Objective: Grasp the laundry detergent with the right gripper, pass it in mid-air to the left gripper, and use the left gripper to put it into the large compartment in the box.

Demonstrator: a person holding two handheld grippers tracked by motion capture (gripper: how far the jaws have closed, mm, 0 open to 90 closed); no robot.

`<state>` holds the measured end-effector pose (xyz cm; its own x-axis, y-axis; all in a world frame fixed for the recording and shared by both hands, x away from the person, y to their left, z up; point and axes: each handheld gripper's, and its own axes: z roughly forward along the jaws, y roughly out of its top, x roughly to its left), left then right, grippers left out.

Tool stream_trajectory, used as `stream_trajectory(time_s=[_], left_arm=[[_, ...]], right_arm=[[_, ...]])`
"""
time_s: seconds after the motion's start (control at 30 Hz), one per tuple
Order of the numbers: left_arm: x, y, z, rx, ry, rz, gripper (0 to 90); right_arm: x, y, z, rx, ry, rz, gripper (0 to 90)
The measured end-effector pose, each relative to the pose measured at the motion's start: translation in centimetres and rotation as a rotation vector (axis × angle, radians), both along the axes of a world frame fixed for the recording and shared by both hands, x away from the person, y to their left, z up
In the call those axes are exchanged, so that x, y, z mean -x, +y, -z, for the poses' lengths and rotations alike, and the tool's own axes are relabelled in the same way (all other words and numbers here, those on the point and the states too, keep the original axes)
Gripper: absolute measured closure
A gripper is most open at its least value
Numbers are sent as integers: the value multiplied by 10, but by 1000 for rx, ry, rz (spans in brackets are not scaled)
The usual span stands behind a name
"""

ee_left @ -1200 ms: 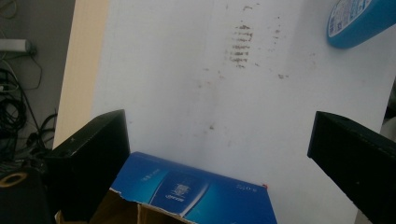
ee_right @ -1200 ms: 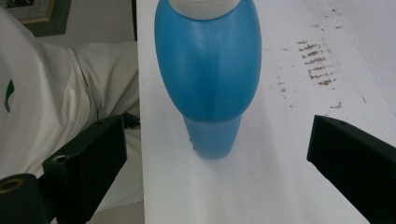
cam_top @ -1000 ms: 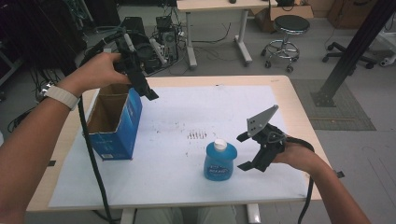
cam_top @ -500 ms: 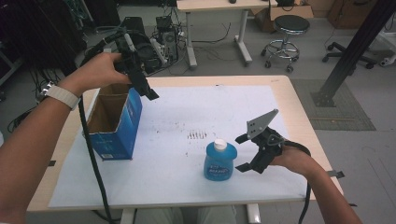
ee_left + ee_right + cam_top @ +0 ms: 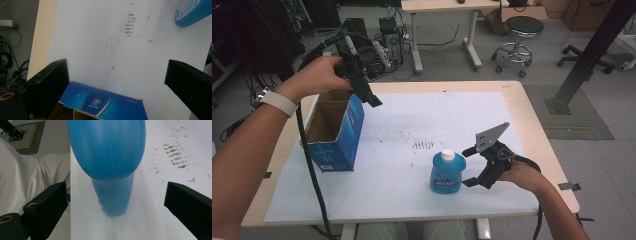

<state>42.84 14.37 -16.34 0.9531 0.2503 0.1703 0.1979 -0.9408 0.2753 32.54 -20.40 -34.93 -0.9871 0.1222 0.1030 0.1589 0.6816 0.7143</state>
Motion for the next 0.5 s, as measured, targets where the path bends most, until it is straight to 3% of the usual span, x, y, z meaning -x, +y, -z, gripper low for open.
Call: stream_trajectory(time_s=[0.5], left_arm=[[0, 0, 1, -1, 2, -3, 61]], right_arm=[[-1, 4, 17, -38, 5, 6, 50]])
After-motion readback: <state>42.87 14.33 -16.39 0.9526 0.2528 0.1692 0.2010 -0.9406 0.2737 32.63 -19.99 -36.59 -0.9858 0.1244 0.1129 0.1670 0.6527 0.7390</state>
